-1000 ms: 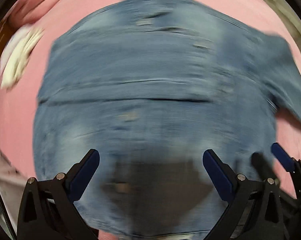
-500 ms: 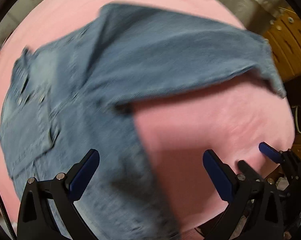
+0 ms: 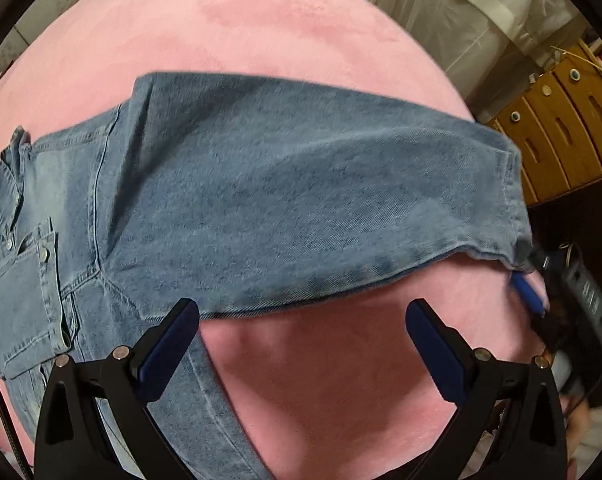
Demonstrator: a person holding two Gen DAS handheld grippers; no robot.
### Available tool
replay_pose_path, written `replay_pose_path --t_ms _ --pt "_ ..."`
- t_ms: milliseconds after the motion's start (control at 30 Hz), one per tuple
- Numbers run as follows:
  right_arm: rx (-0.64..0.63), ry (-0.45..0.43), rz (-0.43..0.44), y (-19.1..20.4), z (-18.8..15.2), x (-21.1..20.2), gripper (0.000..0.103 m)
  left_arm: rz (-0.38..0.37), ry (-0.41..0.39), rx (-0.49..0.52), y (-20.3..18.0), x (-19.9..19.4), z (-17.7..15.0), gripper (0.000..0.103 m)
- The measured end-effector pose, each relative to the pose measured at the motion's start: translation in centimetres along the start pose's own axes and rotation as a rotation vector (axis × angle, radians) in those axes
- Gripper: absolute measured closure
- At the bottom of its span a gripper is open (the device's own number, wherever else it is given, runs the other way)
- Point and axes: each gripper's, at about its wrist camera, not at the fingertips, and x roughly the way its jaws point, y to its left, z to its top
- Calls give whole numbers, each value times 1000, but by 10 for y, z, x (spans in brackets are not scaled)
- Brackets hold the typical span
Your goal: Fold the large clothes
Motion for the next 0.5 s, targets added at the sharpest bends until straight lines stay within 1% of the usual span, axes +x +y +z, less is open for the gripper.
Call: replay_pose_path --t_ms 100,133,167,200,233,300,400,500 --pt "14 -58 -39 8 7 7 41 5 22 -28 14 2 -4 1" --pt "9 -72 -57 9 11 8 44 5 23 -38 18 2 -5 1" --pt "1 -82 -92 14 13 10 59 7 23 -52 23 1 -6 1" --pt "-9 -96 -129 17 14 10 81 12 22 -62 29 -1 -7 1" --pt "-19 -112 -169 21 13 10 87 22 23 -73 33 -1 -10 1" --pt "-27 -152 -189 27 11 8 89 41 29 -106 46 -2 -13 1" --pt "-40 -252 -208 41 8 -9 91 47 35 -163 70 -3 -18 1" --pt "-108 -351 -203 69 -2 -27 92 52 37 -218 96 -5 -23 1"
